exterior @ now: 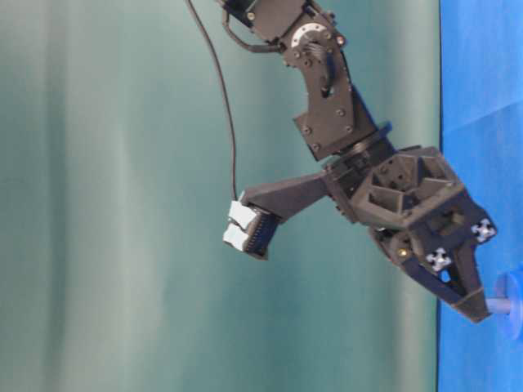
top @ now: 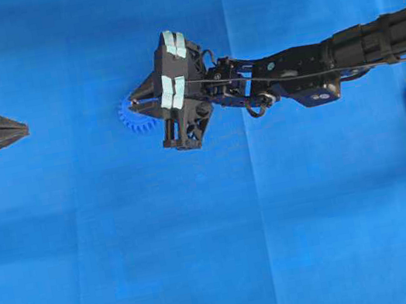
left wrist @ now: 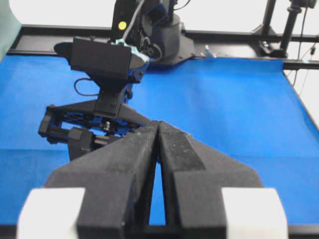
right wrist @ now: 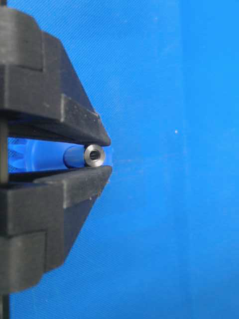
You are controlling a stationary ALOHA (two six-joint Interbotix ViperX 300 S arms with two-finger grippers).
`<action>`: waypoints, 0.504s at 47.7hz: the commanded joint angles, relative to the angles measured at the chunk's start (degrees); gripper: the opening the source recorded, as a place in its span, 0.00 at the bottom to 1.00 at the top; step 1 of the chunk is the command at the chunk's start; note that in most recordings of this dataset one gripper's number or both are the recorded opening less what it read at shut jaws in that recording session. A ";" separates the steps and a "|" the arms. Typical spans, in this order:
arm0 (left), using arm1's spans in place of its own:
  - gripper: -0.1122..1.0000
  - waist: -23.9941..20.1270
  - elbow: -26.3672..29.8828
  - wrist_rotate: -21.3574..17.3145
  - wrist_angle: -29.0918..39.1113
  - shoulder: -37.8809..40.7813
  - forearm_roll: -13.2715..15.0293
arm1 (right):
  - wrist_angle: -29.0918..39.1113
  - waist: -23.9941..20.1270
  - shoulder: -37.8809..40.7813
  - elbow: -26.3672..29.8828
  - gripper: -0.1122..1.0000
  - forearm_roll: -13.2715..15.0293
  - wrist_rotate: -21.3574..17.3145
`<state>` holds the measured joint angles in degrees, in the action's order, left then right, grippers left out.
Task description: Insert the shaft placed at a random location into the center hole of the small gear at another random location.
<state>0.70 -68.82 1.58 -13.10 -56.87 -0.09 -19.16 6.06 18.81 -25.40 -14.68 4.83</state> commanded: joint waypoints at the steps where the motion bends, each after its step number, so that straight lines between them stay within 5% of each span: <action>1: 0.10 0.18 0.62 0.09 -0.62 0.44 -0.09 | -0.70 -0.09 -0.97 1.23 0.13 -0.18 -0.09; 24: 0.10 0.18 0.62 0.09 -0.70 0.44 -0.09 | -1.41 -0.18 0.62 1.23 0.13 -0.18 -0.09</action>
<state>0.70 -68.82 1.58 -13.27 -56.87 -0.09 -20.04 5.98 20.30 -25.40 -14.68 4.66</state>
